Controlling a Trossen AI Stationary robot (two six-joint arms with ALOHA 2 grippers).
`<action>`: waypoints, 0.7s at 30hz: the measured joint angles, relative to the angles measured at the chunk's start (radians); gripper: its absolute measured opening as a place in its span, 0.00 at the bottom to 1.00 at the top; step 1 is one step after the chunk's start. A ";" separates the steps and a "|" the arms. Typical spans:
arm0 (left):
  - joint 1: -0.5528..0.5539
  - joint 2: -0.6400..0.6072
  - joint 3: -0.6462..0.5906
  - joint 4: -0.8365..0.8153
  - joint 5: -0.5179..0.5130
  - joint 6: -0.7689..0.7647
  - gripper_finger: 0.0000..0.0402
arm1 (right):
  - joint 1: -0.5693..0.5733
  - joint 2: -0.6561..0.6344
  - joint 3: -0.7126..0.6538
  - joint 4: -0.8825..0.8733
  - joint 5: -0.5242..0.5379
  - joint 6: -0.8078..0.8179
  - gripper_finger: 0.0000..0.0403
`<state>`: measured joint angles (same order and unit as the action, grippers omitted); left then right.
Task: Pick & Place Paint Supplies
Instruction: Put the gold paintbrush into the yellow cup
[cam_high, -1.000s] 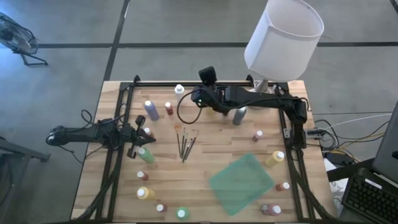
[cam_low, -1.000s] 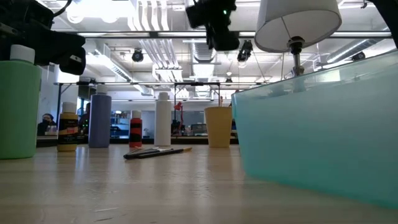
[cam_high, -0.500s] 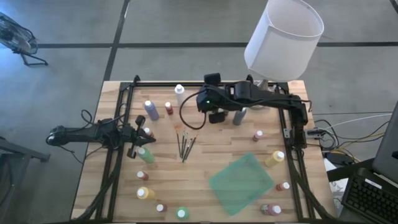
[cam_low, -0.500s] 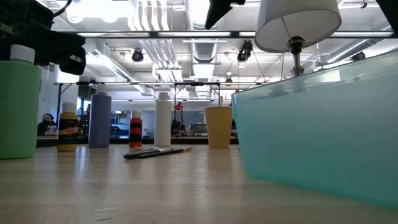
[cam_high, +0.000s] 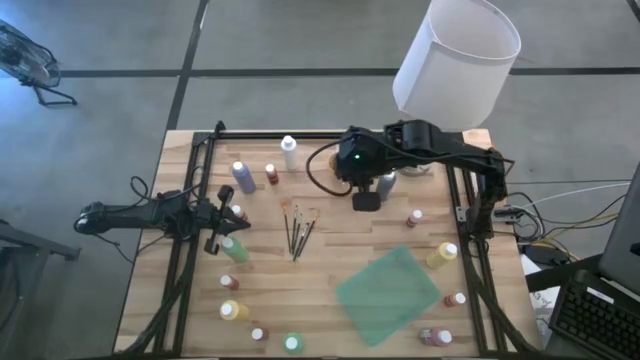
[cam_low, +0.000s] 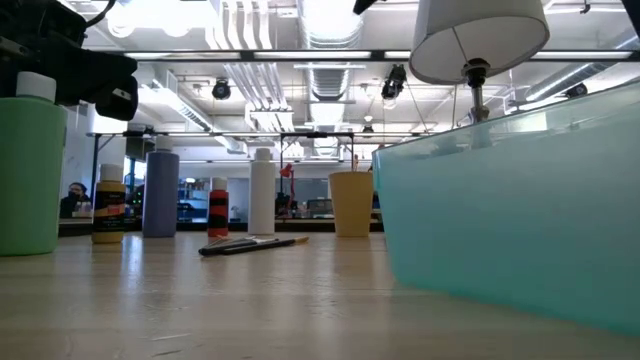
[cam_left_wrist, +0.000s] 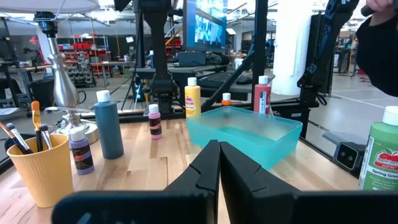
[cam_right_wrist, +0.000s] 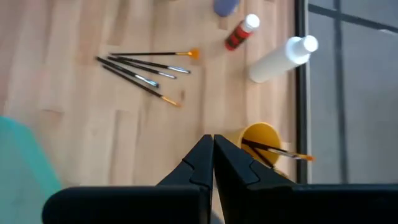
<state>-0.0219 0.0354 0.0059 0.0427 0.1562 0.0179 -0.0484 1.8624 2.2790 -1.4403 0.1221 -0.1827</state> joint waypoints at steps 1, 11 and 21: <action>0.000 0.000 0.000 0.000 0.000 0.000 0.03 | 0.001 -0.006 -0.003 0.000 -0.013 0.004 0.02; 0.000 0.000 0.000 0.000 0.000 0.000 0.03 | 0.018 -0.100 -0.063 -0.007 -0.052 0.054 0.02; 0.000 0.000 0.000 0.000 0.000 0.000 0.03 | 0.025 -0.288 -0.287 0.038 -0.051 0.134 0.02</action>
<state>-0.0219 0.0355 0.0059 0.0426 0.1562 0.0181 -0.0234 1.5741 1.9919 -1.4025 0.0707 -0.0485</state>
